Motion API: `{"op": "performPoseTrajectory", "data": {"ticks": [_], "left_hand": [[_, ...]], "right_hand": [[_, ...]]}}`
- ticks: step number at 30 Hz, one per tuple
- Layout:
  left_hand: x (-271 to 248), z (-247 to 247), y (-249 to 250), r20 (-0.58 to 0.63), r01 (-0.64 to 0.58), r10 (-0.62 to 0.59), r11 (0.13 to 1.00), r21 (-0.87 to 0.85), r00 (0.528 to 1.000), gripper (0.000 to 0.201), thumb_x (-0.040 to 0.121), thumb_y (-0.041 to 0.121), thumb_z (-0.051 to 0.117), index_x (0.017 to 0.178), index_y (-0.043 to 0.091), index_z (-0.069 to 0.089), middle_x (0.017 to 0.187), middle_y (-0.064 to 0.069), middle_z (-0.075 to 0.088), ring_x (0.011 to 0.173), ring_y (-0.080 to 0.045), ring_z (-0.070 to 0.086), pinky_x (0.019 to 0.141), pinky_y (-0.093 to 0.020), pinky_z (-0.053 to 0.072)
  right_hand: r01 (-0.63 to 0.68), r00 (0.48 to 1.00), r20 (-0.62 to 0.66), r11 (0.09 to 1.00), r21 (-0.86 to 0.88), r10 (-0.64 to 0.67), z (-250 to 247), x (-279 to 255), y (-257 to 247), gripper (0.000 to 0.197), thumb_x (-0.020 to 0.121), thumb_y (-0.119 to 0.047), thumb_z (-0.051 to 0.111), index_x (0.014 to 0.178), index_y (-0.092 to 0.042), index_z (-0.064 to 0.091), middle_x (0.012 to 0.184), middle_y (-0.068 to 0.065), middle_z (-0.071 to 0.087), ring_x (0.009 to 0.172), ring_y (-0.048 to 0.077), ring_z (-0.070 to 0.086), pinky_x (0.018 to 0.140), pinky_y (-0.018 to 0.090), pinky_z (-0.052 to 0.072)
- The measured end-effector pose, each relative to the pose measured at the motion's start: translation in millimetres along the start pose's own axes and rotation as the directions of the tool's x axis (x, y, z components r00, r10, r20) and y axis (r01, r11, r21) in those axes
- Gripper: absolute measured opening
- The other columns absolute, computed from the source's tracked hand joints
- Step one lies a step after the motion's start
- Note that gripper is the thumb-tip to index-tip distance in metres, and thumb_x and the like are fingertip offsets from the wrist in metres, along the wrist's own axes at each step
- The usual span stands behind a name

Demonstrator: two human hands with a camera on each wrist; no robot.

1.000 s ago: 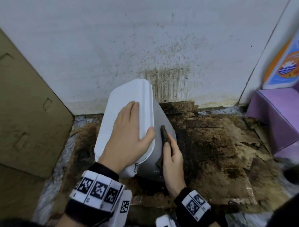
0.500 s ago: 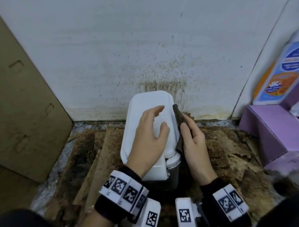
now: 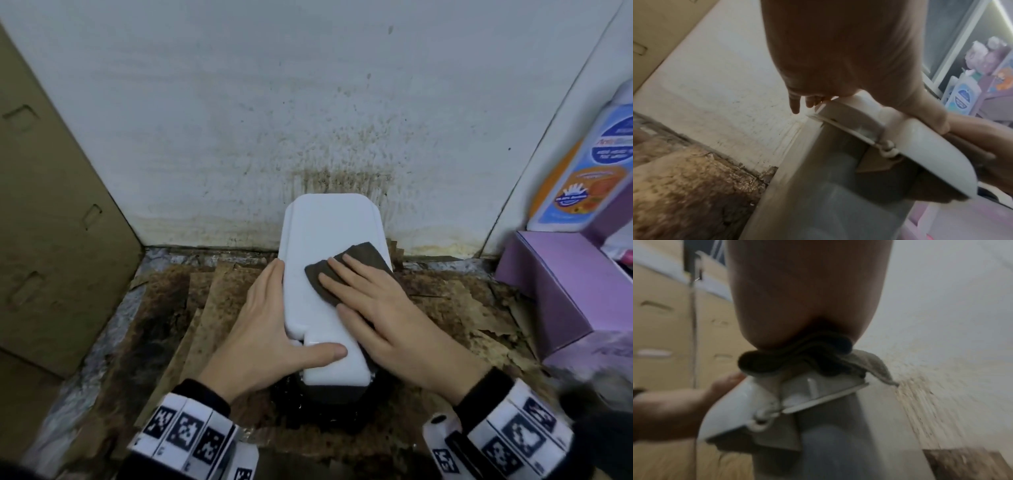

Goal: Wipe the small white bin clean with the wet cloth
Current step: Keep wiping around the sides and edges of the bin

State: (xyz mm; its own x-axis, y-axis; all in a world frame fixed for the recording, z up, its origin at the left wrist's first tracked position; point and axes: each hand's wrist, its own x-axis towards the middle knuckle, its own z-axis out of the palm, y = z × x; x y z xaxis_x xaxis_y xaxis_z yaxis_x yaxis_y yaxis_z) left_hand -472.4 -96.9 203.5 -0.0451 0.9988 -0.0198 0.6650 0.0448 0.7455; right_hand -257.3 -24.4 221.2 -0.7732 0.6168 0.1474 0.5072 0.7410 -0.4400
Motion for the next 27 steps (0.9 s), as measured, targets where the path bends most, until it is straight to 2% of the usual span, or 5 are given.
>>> {"op": "performPoseTrajectory", "data": {"ticks": [5,9,16,22,27], "left_hand": [[1,4,-3,-0.011,-0.008,0.007,0.999,-0.041,1.000,0.144,0.050,0.091,0.072,0.160,0.044,-0.009,0.165,0.032,-0.007,0.155,0.004,-0.002,0.127,-0.040,0.018],[1,5,0,-0.050,-0.081,0.078,0.995,-0.065,0.996,0.125,0.054,0.084,0.077,0.144,0.068,-0.007,0.155,0.045,-0.001,0.149,0.014,0.004,0.120,-0.033,0.024],[1,10,-10,-0.096,-0.054,0.041,0.990,-0.132,0.995,0.135,0.052,0.086,0.077,0.161,0.048,0.007,0.166,0.030,0.012,0.155,-0.003,0.017,0.121,-0.051,0.032],[1,18,-14,-0.131,-0.056,0.033,0.983,-0.175,0.991,0.134,0.054,0.083,0.079,0.162,0.045,0.010,0.166,0.028,0.017,0.155,-0.004,0.021,0.121,-0.050,0.032],[0,22,-18,-0.113,-0.039,0.020,0.984,-0.174,0.993,0.143,0.049,0.090,0.072,0.162,0.041,0.000,0.166,0.033,0.003,0.155,0.005,0.008,0.126,-0.041,0.025]], "right_hand": [[0.156,0.959,0.258,0.977,-0.147,-0.114,-27,23,17,0.059,0.111,-0.050,0.018,0.166,-0.032,0.007,0.175,-0.013,-0.006,0.158,-0.001,-0.016,0.130,0.027,-0.008],[0.108,0.930,0.366,0.974,-0.199,-0.029,-49,78,55,0.059,0.114,-0.043,0.023,0.166,-0.031,-0.002,0.174,-0.009,-0.014,0.158,0.004,-0.021,0.118,0.012,-0.021],[-0.025,0.916,0.387,0.978,-0.209,0.106,-60,147,94,0.061,0.112,-0.048,0.020,0.166,-0.034,-0.005,0.174,-0.009,-0.018,0.159,0.009,-0.021,0.127,0.031,-0.013],[0.182,0.907,0.415,0.954,-0.237,-0.070,-45,87,41,0.059,0.114,-0.042,0.019,0.165,-0.031,-0.008,0.174,-0.009,-0.018,0.158,0.006,-0.023,0.126,0.024,-0.016],[0.319,0.866,0.454,0.930,-0.181,-0.209,-33,27,3,0.057,0.115,-0.042,0.018,0.164,-0.036,-0.009,0.171,-0.020,-0.021,0.156,-0.001,-0.026,0.128,0.032,-0.011]]}}
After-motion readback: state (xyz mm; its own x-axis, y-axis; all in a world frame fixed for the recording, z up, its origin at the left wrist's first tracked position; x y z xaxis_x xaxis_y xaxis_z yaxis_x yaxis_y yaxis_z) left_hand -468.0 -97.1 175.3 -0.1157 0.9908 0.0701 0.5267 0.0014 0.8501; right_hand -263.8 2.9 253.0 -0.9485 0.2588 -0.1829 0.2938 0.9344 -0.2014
